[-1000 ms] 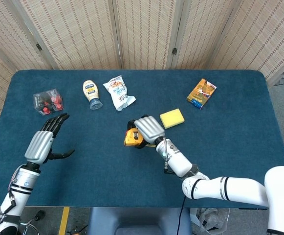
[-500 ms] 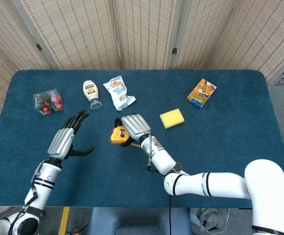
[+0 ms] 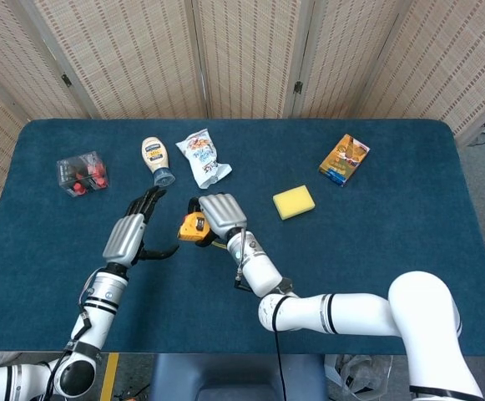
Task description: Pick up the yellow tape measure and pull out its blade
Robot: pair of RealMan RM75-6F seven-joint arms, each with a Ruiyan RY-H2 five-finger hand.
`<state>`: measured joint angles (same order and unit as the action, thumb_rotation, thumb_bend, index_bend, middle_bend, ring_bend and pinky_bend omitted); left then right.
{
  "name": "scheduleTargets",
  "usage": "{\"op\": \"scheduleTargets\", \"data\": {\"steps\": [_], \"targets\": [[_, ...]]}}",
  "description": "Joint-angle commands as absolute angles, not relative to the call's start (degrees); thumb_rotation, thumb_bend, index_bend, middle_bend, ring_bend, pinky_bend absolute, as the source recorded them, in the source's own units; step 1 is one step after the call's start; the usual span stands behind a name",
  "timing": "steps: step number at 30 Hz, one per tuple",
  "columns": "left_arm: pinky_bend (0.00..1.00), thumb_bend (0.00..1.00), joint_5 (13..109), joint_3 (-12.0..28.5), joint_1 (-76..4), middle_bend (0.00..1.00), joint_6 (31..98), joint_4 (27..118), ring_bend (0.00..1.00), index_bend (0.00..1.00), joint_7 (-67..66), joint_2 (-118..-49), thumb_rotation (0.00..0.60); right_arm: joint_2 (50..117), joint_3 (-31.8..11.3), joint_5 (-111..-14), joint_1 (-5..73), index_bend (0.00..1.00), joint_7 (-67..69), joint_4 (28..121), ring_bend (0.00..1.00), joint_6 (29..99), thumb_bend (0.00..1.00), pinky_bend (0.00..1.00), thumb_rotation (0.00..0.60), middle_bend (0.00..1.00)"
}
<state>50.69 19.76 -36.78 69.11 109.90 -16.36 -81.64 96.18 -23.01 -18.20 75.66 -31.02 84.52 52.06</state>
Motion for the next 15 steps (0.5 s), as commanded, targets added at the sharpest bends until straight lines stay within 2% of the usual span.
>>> {"op": "scheduleTargets", "data": {"steps": [1,15], "targets": [[0.05,0.24,49.2,20.1,-37.8,0.0,69.7,109.4,0.0,0.0,-17.7,-82.7,0.562,97.1,-23.1,-17.8,76.1,0.61,-30.7,83.5,0.46,51.7,0.18,0.24,0.6,0.54],[0.05,0.24,47.5,20.1,-39.1,0.0,72.7,106.9,0.0,0.0,-20.4,-85.1,0.565,99.6,-24.1,-17.7,77.5,0.61,-28.9,79.9,0.46,49.7,0.18,0.24,0.6,0.54]]}}
